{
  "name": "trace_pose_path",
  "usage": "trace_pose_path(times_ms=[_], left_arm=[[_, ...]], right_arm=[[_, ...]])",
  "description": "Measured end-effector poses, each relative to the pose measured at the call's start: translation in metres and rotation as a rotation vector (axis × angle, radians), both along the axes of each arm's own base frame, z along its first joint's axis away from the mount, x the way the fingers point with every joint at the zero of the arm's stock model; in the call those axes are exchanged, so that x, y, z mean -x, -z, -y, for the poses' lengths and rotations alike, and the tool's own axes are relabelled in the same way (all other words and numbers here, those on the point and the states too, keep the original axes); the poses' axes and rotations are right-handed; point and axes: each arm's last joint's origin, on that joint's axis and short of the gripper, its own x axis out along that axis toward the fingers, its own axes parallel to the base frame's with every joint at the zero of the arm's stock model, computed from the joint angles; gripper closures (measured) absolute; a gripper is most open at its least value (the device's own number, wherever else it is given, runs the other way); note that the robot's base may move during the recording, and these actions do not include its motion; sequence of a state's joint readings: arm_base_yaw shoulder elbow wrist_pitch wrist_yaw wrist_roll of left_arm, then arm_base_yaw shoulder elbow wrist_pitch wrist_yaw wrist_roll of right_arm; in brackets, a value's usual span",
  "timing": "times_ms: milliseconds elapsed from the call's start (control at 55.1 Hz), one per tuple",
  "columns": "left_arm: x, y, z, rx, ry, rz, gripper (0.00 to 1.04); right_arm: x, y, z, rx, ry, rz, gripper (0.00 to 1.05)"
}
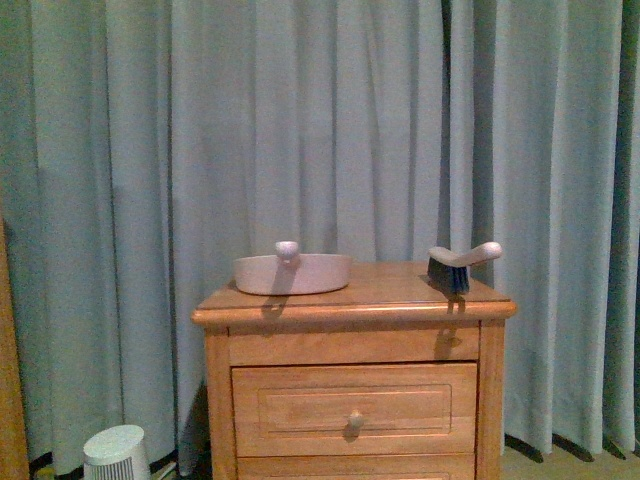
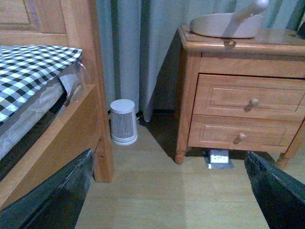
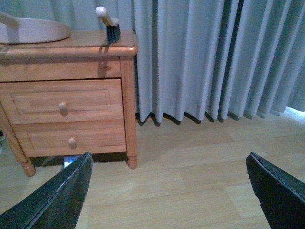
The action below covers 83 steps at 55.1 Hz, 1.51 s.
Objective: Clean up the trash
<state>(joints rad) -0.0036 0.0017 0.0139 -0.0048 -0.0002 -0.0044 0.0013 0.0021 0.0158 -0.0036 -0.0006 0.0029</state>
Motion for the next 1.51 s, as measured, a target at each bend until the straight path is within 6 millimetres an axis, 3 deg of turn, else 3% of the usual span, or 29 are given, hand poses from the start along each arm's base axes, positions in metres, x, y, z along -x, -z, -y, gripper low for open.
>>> trace_pose_path(times_ms=[1505], left_arm=[[0.0, 0.0, 0.0, 0.0, 0.0, 0.0, 0.08]], right_arm=[[0.0, 0.0, 0.0, 0.0, 0.0, 0.0, 0.07]])
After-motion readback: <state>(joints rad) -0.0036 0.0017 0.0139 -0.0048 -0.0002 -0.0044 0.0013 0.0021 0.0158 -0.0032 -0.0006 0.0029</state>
